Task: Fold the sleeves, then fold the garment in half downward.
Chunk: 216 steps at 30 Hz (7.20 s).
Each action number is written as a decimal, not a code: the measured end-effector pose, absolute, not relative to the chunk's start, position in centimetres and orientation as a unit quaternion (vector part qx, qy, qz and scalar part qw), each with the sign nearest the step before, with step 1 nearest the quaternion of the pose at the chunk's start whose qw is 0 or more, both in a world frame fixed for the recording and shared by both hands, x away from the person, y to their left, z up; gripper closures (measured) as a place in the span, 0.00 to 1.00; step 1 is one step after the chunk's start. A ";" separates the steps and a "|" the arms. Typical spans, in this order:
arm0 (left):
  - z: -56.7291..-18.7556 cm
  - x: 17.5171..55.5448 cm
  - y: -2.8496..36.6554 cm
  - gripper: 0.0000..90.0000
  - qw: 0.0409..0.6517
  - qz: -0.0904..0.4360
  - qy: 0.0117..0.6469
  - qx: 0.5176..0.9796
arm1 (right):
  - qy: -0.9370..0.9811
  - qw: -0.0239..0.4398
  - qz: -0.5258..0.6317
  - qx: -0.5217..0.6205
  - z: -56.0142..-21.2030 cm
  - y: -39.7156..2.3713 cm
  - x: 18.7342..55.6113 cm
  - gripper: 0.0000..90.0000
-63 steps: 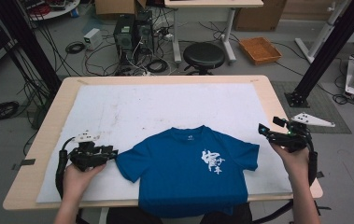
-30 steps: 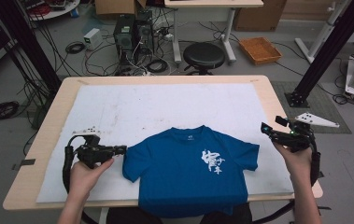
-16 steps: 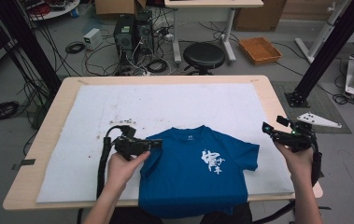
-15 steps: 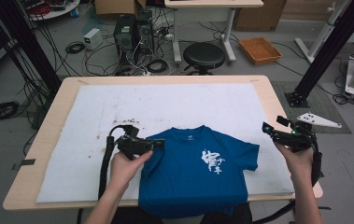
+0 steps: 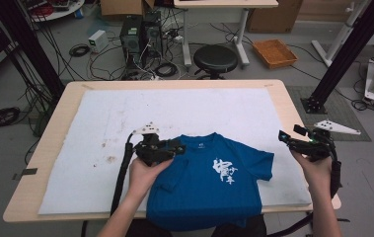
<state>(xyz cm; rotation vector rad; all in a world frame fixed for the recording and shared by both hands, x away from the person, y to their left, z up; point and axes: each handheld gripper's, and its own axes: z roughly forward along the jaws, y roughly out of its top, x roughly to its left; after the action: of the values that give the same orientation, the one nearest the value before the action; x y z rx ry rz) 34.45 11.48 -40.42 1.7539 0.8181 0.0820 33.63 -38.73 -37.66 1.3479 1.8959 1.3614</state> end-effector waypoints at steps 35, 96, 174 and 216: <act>-40.0 33.0 23.4 0.54 0.570 0.127 0.400 0.706 | 0.745 0.086 0.394 0.532 -43.6 -38.6 35.3 0.99; -40.7 33.0 20.9 0.53 0.563 0.127 0.365 0.731 | 0.845 0.144 0.376 0.352 -41.7 -25.4 30.0 0.73; -44.6 41.0 12.4 0.60 0.432 0.079 0.397 0.806 | 0.803 0.140 0.365 0.449 -44.3 -24.5 41.6 0.73; -44.2 41.3 10.2 0.96 0.378 0.114 0.347 0.851 | 0.832 0.143 0.360 0.398 -44.0 -22.0 42.5 1.00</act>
<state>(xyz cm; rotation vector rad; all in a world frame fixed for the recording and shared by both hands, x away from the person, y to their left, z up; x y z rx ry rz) 41.34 10.16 -44.16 2.1738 0.8858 0.2907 42.49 -22.04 -44.00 1.1474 2.3978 1.0382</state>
